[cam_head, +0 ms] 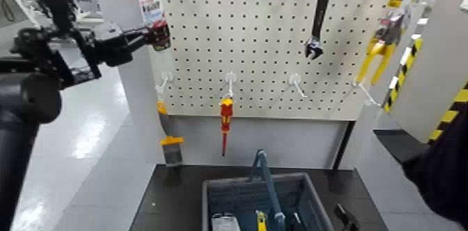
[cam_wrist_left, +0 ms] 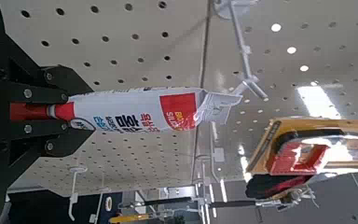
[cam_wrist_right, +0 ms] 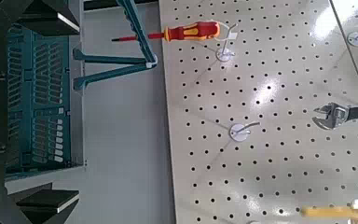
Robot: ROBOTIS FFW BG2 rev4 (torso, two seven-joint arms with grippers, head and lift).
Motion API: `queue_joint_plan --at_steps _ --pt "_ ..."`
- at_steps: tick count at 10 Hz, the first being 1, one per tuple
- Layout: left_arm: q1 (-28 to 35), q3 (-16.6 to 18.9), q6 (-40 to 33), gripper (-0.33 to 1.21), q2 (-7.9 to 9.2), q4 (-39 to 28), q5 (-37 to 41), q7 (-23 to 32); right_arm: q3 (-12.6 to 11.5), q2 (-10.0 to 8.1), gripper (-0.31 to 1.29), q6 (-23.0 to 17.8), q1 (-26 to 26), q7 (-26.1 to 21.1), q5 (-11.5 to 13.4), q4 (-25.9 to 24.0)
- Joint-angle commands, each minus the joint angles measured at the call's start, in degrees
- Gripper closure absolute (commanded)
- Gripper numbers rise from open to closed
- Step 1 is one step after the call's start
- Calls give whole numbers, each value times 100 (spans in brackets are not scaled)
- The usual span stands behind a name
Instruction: Put the red glue tube into the crate.
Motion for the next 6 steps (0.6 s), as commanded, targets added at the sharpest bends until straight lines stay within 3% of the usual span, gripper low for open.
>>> queue_joint_plan --at_steps 1,4,6 --pt "128 93 469 118 -32 -1013 240 109 -9 26 7 26 9 -19 0 -9" --pt "190 -197 909 118 -84 -1681 627 373 -9 18 7 87 9 -45 18 -35" --pt "243 -636 1040 118 -172 -1672 1022 557 18 26 7 87 1 -63 18 -35"
